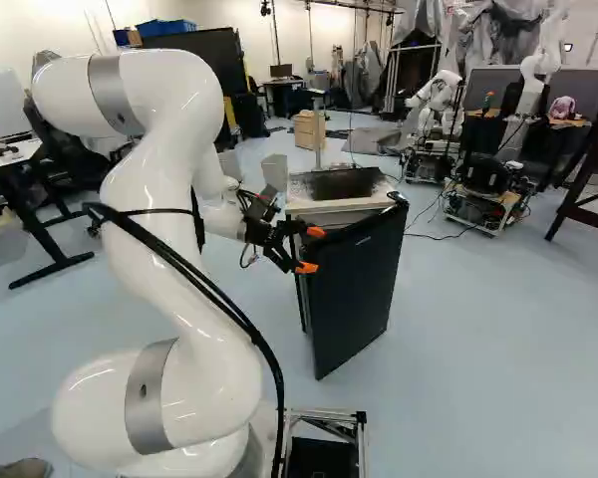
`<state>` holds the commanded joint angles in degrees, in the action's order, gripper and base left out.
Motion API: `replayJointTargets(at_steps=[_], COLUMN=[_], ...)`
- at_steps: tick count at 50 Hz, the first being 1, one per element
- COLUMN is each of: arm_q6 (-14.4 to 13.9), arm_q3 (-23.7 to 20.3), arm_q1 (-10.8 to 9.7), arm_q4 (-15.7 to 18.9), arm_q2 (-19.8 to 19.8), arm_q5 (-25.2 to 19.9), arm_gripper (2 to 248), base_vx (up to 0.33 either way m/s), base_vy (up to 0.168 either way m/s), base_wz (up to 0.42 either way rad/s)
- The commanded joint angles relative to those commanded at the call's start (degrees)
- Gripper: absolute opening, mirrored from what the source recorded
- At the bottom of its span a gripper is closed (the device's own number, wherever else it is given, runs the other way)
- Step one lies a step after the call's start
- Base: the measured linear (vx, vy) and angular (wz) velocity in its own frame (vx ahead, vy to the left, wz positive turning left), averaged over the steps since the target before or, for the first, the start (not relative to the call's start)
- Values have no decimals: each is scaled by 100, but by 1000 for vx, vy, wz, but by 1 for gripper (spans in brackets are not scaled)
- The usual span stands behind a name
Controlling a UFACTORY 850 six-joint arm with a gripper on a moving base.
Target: Grab a drink from the fridge
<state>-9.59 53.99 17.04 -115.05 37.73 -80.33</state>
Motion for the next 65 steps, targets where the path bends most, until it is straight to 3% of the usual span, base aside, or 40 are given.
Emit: replayJointTargets(at_steps=[23,34,45,65], arm_q6=[0,0,0,0], arm_q3=[-45,-75,-82,-2], arm_q1=[-491,-765,-1065,-1693], arm_q4=[-151,-207,-294,-305], arm_q2=[-15,-25,-28,-3], arm_q5=[134,-13,-239,-267], arm_gripper=[247,247,247,247], base_vx=[0,0,0,0], base_vy=[0,0,0,0], base_wz=[0,0,0,0])
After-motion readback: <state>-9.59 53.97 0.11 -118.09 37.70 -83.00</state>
